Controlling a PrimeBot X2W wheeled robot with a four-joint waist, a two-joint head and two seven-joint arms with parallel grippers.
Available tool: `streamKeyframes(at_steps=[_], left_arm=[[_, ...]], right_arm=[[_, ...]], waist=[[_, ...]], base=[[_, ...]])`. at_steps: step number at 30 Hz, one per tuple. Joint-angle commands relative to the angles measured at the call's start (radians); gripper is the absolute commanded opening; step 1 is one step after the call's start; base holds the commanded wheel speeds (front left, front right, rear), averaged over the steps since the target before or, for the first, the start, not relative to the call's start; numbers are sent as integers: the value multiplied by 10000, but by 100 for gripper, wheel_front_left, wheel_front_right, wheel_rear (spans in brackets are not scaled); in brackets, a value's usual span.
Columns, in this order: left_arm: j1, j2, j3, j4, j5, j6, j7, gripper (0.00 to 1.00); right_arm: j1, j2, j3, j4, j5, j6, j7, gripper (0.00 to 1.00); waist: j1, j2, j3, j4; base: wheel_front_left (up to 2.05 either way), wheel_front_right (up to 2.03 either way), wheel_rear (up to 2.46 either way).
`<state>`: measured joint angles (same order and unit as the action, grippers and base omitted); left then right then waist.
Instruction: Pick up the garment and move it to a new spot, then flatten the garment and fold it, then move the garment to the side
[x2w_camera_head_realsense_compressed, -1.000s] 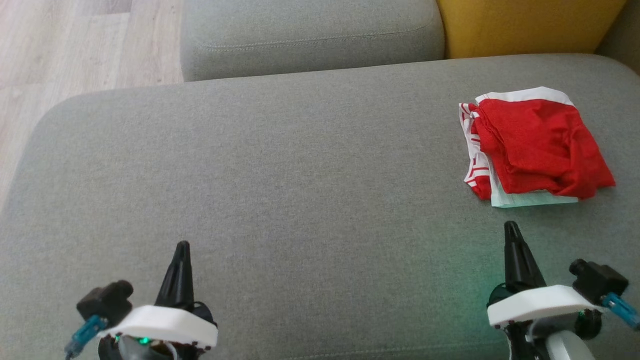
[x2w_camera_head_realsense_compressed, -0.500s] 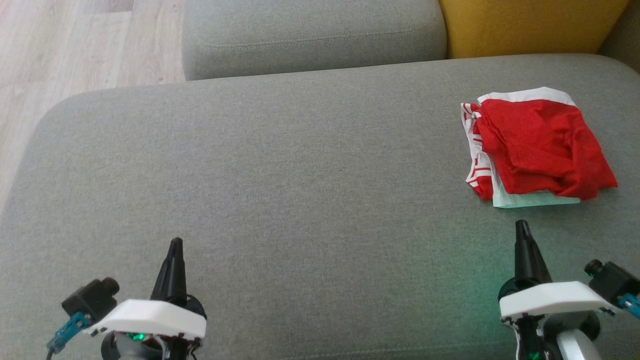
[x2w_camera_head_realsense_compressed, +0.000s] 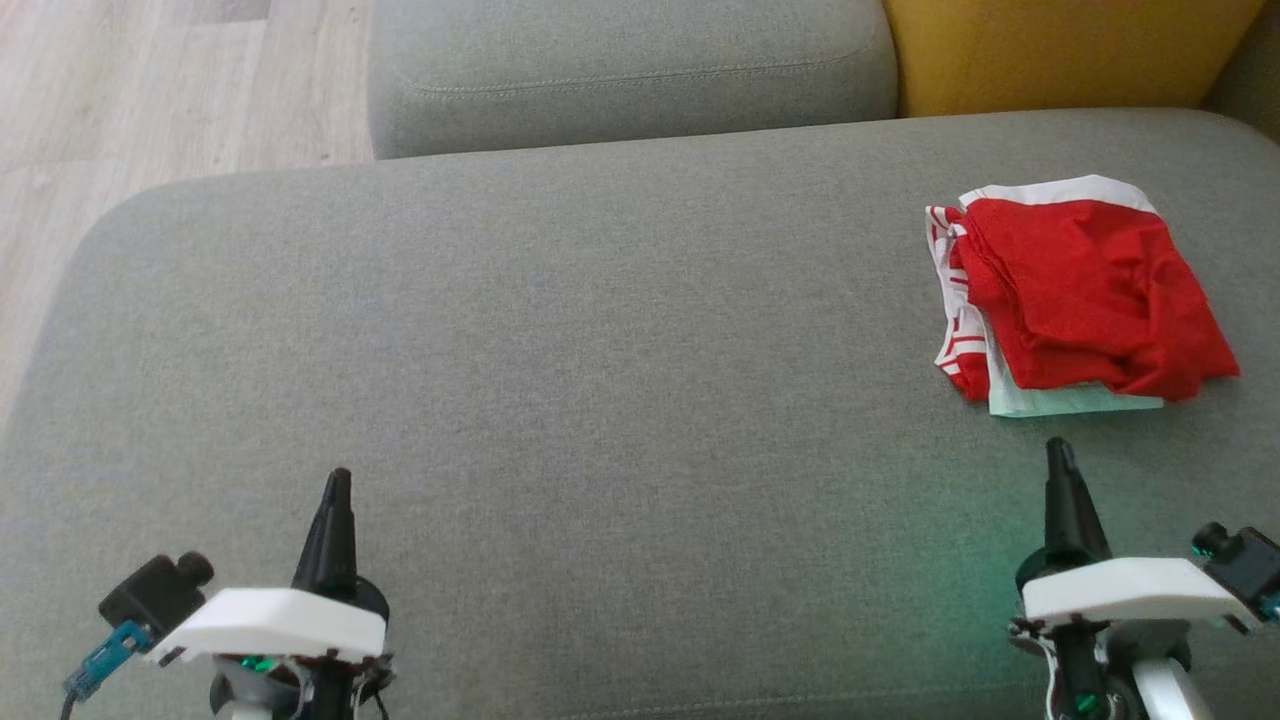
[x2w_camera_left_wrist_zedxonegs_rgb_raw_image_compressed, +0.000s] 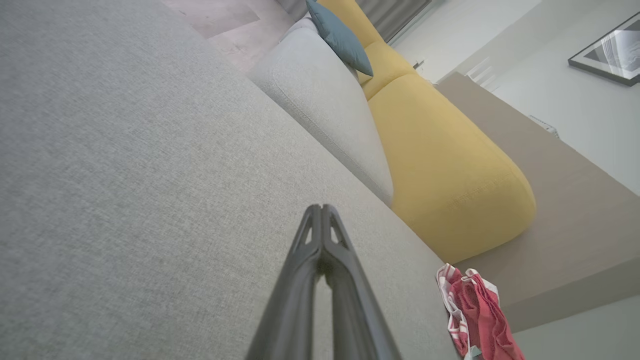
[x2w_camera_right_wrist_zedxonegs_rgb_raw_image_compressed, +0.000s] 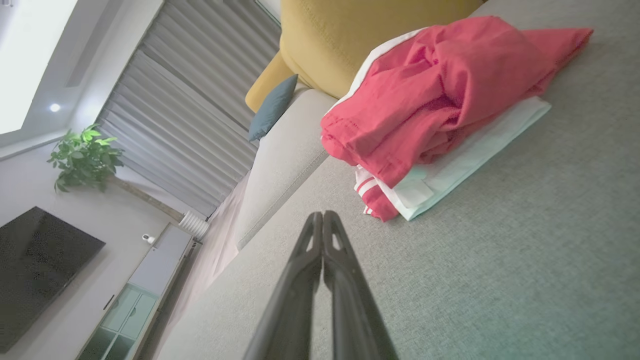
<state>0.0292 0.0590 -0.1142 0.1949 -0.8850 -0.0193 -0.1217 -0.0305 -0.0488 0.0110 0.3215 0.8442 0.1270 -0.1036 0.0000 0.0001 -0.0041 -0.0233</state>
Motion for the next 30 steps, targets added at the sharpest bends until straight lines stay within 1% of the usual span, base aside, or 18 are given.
streamKeyframes(at_steps=[1,26,30], left_arm=[[-518,158,293,-282,-254,-108,63,0],[-831,191,880,9,-3086,-495,800,0],[-868,192,951,44,-3410,-539,888,0]], right_arm=[[-500,-159,3,-380,274,18,52,0],[-596,-174,-381,-534,3189,25,788,0],[-607,-174,-427,-552,3524,26,874,0]], waist=[[0,-1,1,4],[0,-1,29,92],[0,-1,32,102]], base=[[0,0,0],[0,0,0],[0,0,0]])
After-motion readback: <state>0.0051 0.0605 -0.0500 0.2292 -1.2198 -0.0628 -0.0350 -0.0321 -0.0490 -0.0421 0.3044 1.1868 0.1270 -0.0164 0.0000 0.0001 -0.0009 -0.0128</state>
